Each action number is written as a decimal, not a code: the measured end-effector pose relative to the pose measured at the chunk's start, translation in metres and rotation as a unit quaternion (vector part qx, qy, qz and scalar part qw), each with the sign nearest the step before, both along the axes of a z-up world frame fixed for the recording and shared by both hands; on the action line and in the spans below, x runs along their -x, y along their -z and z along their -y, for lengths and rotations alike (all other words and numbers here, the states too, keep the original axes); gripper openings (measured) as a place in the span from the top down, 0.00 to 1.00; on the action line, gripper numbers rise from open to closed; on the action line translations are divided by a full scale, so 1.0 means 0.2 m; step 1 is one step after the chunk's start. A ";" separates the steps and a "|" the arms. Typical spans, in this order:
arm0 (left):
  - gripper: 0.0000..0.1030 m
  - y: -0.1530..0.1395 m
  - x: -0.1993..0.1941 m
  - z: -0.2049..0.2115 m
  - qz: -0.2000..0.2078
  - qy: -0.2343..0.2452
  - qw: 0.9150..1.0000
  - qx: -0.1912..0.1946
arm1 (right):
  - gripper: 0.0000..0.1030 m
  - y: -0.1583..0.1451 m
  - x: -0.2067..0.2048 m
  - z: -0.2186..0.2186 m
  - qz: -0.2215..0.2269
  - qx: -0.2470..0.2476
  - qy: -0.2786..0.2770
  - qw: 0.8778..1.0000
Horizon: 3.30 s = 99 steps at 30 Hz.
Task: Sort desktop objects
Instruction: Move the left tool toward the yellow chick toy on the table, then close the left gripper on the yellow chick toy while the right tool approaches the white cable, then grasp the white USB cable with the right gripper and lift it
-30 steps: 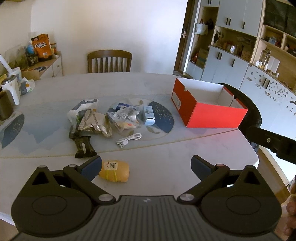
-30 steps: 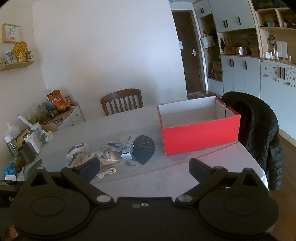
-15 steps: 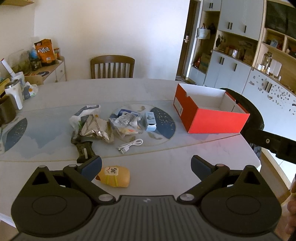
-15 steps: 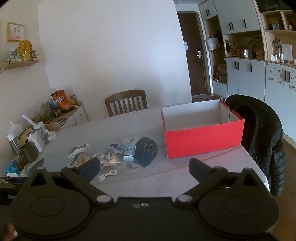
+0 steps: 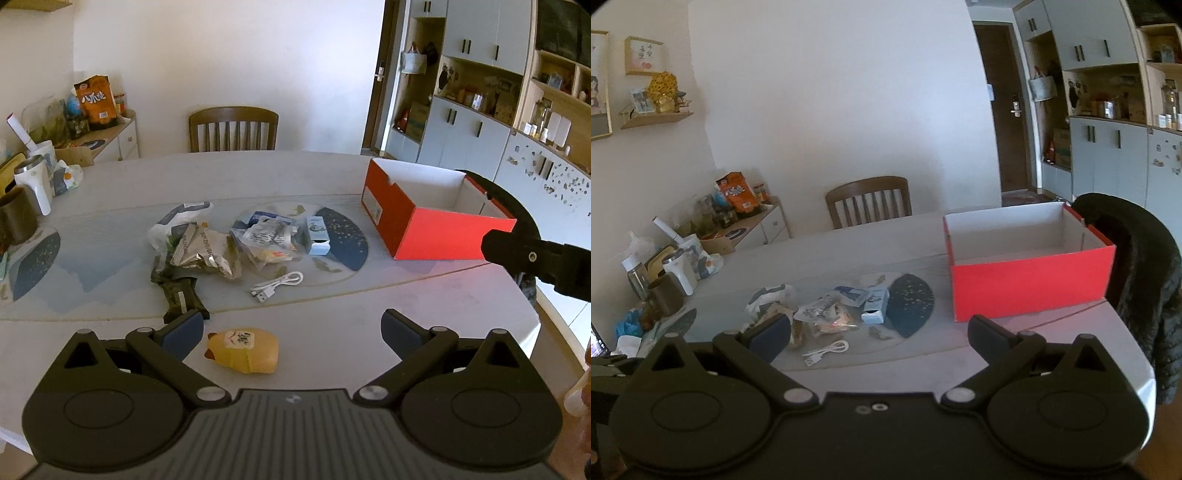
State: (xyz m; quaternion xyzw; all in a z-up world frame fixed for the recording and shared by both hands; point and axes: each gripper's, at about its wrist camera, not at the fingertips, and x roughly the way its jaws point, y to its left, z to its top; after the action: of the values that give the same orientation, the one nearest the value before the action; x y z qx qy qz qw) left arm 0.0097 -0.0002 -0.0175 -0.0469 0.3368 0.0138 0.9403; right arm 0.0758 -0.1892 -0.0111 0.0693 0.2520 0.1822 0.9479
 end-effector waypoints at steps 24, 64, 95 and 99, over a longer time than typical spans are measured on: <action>0.00 0.45 -0.27 -0.15 -0.046 0.022 0.997 -0.052 | 0.01 0.32 -0.45 -0.49 -0.053 0.051 -0.083 0.994; 0.01 0.61 -0.36 -0.17 -0.044 -0.022 0.997 -0.062 | 0.08 0.70 -0.83 -0.93 -0.146 0.192 -0.136 0.961; 0.27 0.60 -0.34 -0.27 -0.059 0.017 0.998 -0.028 | 0.26 0.67 -0.85 -0.90 -0.165 0.167 -0.112 0.966; 0.27 0.58 -0.36 -0.29 -0.057 0.031 0.998 -0.021 | 0.27 0.65 -0.84 -0.89 -0.162 0.168 -0.100 0.967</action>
State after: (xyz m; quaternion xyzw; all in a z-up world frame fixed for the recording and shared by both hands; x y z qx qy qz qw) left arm 0.0810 0.0578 -0.1326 -0.0155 0.3904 -0.0050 0.9205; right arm 0.2432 -0.0110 -0.1409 -0.0882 0.4348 0.2176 0.8694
